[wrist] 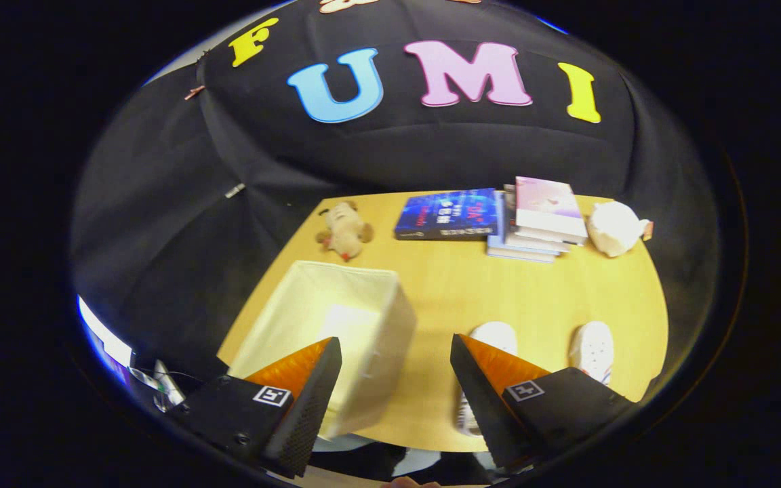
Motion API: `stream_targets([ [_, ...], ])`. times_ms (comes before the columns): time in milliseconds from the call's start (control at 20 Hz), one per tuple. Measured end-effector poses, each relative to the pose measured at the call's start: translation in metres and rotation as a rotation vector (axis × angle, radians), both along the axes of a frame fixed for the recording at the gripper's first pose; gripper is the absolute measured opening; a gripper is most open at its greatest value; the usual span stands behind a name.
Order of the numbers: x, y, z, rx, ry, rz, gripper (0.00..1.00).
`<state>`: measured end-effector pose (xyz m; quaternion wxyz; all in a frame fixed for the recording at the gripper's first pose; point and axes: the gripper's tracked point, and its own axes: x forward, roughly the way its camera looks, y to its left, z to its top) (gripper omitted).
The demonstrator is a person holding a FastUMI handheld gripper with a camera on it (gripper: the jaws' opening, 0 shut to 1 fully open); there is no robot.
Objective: Open the storage box then place both shoes into the box .Put the left shoe in first, then the right shoe, with the right side of both shoes facing outward in a uniform manner.
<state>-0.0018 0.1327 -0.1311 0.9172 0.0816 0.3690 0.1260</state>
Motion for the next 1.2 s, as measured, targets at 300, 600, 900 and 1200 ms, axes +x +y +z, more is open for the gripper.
stream_targets([
  [300,-0.014,-0.099,-0.092,-0.109,0.138,-0.034,0.99],
  [600,-0.03,-0.114,-0.161,-0.117,0.275,0.071,0.99],
  [900,-0.024,-0.102,-0.196,-0.094,0.342,0.117,0.95],
  [1200,-0.031,-0.083,-0.212,-0.062,0.394,0.157,0.55],
])
